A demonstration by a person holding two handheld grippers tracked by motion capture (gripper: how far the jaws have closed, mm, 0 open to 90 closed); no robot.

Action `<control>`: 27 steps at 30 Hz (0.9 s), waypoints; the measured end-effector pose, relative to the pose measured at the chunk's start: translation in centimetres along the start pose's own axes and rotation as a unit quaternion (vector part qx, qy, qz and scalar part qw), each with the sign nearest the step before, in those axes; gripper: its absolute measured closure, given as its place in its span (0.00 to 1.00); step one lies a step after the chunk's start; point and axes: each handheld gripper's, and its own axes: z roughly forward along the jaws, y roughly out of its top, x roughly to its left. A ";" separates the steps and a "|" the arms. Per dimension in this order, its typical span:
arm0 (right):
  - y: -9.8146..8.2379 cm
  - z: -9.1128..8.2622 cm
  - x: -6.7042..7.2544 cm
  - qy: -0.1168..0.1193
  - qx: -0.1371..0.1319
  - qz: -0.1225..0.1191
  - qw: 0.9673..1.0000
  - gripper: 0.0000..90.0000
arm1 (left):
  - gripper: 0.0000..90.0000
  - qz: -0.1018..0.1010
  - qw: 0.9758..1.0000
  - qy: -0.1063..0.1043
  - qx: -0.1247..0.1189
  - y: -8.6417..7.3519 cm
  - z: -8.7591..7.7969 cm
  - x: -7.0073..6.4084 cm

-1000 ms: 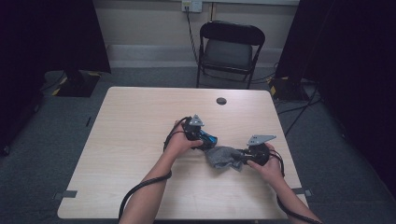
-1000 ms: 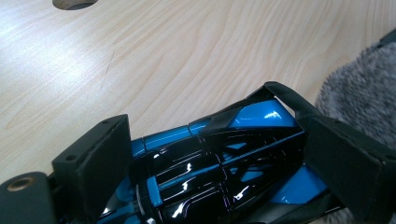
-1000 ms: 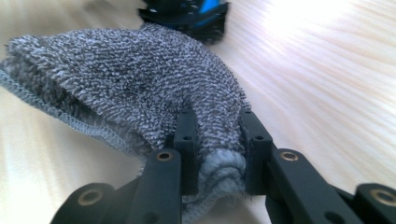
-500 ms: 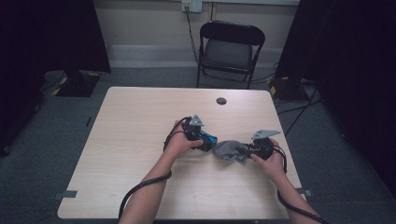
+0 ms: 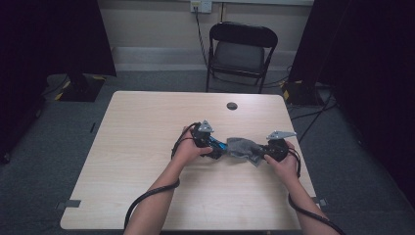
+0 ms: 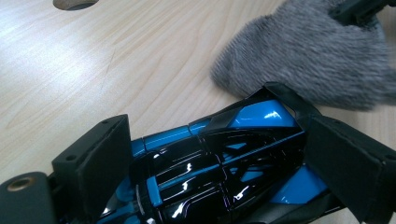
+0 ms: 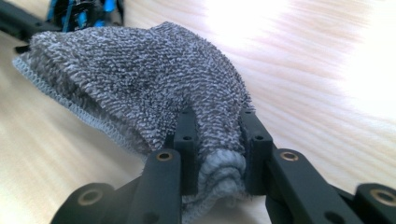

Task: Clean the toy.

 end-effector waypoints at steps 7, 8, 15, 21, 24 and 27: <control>0.7 -0.1 -0.9 -0.023 -0.003 0.021 1.000 0.81 | 0.09 0.000 1.000 0.000 -0.001 0.0 0.0 0.0; 0.9 -0.1 -1.0 -0.024 -0.006 0.022 0.999 0.81 | 0.09 -0.001 1.000 0.000 -0.001 0.0 0.0 0.0; 2.1 0.4 -1.0 -0.034 -0.018 0.035 0.999 0.81 | 0.09 -0.001 1.000 -0.001 -0.003 -0.1 0.0 0.0; 3.7 1.3 -0.8 -0.061 -0.028 0.034 0.997 0.81 | 0.09 -0.001 1.000 -0.001 -0.002 0.0 0.0 0.0; 4.7 2.1 -0.6 -0.067 -0.028 0.037 0.997 0.80 | 0.09 0.000 1.000 -0.001 -0.002 -0.1 0.0 0.0; 5.5 3.1 -0.2 -0.069 -0.025 0.033 0.997 0.80 | 0.09 -0.001 1.000 -0.003 -0.005 -0.1 0.0 0.1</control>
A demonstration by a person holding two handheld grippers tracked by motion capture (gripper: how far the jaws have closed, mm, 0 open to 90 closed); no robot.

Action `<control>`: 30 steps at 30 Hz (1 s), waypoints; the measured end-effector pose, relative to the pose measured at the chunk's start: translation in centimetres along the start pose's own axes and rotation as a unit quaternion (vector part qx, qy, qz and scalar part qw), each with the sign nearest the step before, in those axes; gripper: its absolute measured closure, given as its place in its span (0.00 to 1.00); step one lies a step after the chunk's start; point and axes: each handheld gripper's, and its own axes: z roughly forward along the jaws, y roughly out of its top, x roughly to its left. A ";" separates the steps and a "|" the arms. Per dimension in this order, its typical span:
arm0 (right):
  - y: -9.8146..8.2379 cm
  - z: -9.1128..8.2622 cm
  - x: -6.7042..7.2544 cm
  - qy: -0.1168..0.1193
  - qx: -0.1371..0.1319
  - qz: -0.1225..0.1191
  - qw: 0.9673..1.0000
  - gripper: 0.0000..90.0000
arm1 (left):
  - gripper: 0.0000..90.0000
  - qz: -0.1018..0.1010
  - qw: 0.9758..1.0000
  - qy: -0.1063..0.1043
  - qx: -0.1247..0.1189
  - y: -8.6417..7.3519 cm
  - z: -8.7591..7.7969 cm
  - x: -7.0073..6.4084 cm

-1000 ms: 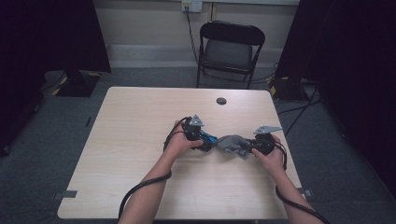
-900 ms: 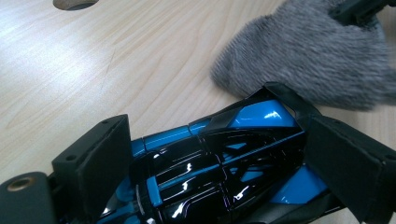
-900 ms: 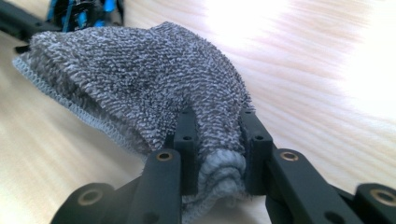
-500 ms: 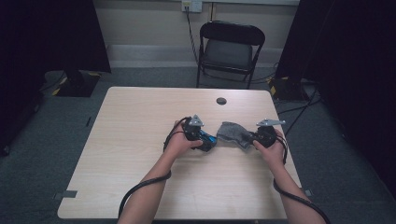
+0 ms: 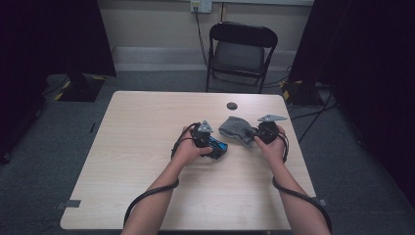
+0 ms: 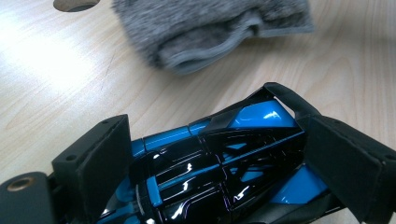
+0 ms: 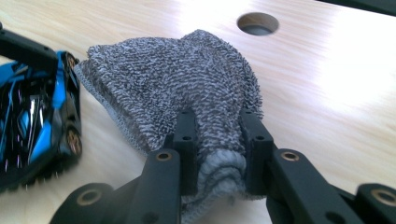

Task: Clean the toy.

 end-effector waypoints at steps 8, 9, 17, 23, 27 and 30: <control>1.2 3.0 1.8 -0.007 0.007 0.014 1.000 0.80 | 0.09 0.000 1.000 -0.001 -0.004 -0.1 0.0 0.0; 1.3 3.4 2.0 -0.008 0.006 0.016 1.000 0.80 | 0.09 0.000 1.000 -0.001 -0.005 -0.2 0.0 0.0; 2.1 5.6 4.1 0.005 0.019 0.010 1.000 0.79 | 0.09 0.000 1.000 0.000 -0.007 -0.2 0.0 0.0; 2.3 6.7 5.6 0.030 0.030 -0.022 0.999 0.78 | 0.09 0.000 1.000 -0.001 -0.012 -0.3 0.0 0.0; 2.3 7.1 5.7 0.050 0.035 -0.040 0.997 0.79 | 0.09 -0.001 1.000 -0.002 -0.013 -0.3 0.0 0.1; 2.3 7.1 5.6 0.068 0.034 -0.044 0.996 0.79 | 0.09 -0.002 1.000 -0.003 -0.014 -0.4 0.0 0.1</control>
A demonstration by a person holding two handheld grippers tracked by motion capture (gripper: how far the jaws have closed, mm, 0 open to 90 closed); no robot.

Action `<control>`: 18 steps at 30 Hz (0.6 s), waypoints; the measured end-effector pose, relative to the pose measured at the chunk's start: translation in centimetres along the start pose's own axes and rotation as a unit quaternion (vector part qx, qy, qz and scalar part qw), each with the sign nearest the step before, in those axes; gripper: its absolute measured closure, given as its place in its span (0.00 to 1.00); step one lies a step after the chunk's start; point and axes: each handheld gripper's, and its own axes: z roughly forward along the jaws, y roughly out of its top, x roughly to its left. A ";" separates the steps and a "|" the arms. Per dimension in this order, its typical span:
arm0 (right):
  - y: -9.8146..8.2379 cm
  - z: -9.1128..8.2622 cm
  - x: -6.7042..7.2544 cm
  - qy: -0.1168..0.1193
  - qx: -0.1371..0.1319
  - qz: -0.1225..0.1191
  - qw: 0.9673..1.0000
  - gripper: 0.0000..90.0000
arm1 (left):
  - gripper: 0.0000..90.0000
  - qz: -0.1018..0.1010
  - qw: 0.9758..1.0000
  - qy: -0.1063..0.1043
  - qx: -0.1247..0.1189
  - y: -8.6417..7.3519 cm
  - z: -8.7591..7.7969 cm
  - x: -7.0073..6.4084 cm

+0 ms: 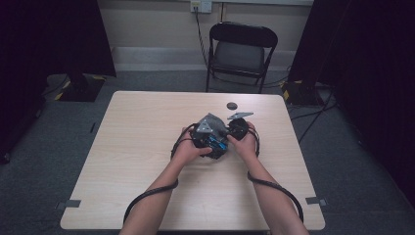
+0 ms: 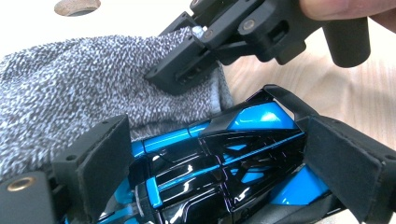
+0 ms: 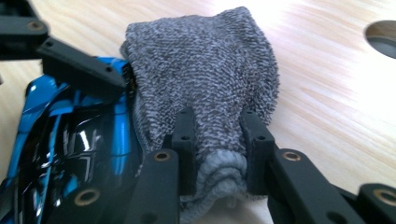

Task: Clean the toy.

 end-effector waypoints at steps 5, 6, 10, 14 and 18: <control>-0.2 0.1 0.0 0.001 0.006 -0.008 1.000 0.79 | 0.09 0.000 1.000 0.001 0.000 0.1 0.0 0.0; -0.2 0.1 0.0 0.000 0.005 -0.006 1.000 0.79 | 0.09 0.000 1.000 0.001 -0.001 0.0 0.0 0.0; -0.4 0.2 -0.1 0.000 0.003 -0.003 1.000 0.79 | 0.10 0.001 1.000 0.006 0.001 0.1 -0.2 0.0; -0.5 0.3 -0.2 -0.001 0.000 0.001 1.000 0.78 | 0.17 -0.003 1.000 0.009 0.001 0.2 -0.7 0.1; -0.6 0.3 -0.1 -0.003 -0.001 -0.002 1.000 0.77 | 0.17 -0.008 1.000 0.017 0.006 0.1 -1.2 0.3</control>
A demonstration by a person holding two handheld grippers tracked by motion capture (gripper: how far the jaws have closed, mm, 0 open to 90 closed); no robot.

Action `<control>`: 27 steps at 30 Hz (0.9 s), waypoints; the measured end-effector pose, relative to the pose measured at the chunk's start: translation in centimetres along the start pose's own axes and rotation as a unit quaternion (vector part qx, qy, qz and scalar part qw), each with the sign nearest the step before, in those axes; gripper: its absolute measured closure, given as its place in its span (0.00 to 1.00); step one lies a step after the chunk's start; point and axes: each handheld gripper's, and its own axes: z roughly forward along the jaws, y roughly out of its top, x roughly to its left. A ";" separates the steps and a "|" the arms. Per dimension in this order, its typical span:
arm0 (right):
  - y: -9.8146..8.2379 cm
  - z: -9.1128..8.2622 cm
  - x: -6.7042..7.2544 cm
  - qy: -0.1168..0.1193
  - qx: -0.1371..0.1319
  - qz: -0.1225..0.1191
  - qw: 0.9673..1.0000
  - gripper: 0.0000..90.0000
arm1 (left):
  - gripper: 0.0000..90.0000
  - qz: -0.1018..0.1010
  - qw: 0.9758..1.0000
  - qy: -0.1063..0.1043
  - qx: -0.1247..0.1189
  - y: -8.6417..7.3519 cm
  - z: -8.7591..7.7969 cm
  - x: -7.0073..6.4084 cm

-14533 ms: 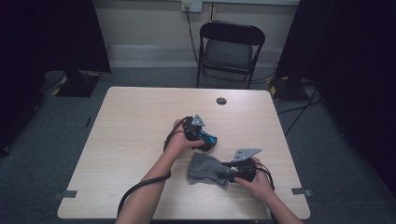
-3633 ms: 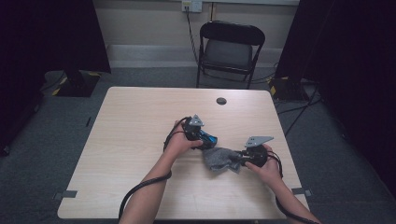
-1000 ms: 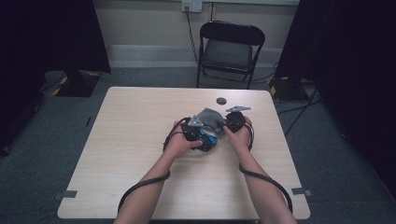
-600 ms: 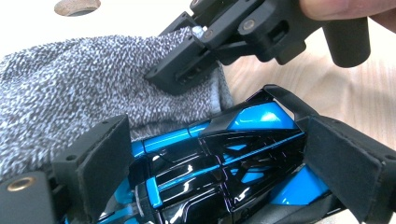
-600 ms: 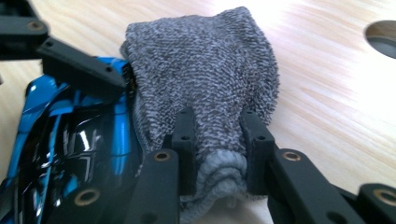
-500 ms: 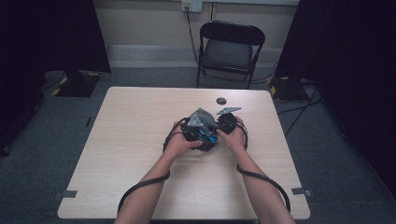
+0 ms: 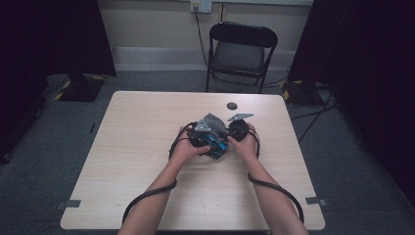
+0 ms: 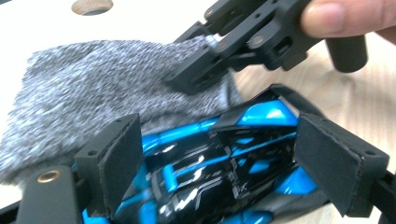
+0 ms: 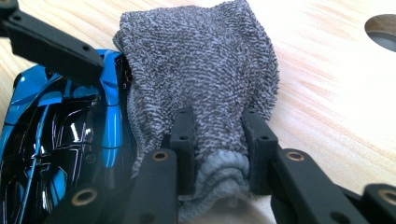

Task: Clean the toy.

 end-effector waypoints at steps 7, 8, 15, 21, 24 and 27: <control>0.1 0.0 0.1 -0.003 0.005 -0.003 1.000 0.77 | 0.15 -0.009 1.000 0.010 0.011 -0.5 -0.7 0.4; 0.1 0.1 0.1 -0.003 0.005 -0.007 1.000 0.77 | 0.14 -0.009 1.000 0.010 0.011 -0.6 -0.6 0.4; 0.1 -0.2 -0.3 0.010 0.008 -0.015 1.000 0.79 | 0.06 -0.019 1.000 0.009 0.011 -0.7 -0.3 0.6; -0.2 -0.8 -0.9 0.026 0.014 -0.027 0.999 0.79 | 0.06 -0.020 1.000 0.009 0.012 -0.7 -0.3 0.6; -0.4 -1.2 -1.2 0.036 0.017 -0.036 0.999 0.79 | 0.06 -0.019 1.000 0.009 0.013 -0.6 -0.3 0.6; -0.8 -1.7 -1.6 0.046 0.019 -0.036 0.998 0.79 | 0.06 -0.019 1.000 0.009 0.012 -0.6 -0.3 0.6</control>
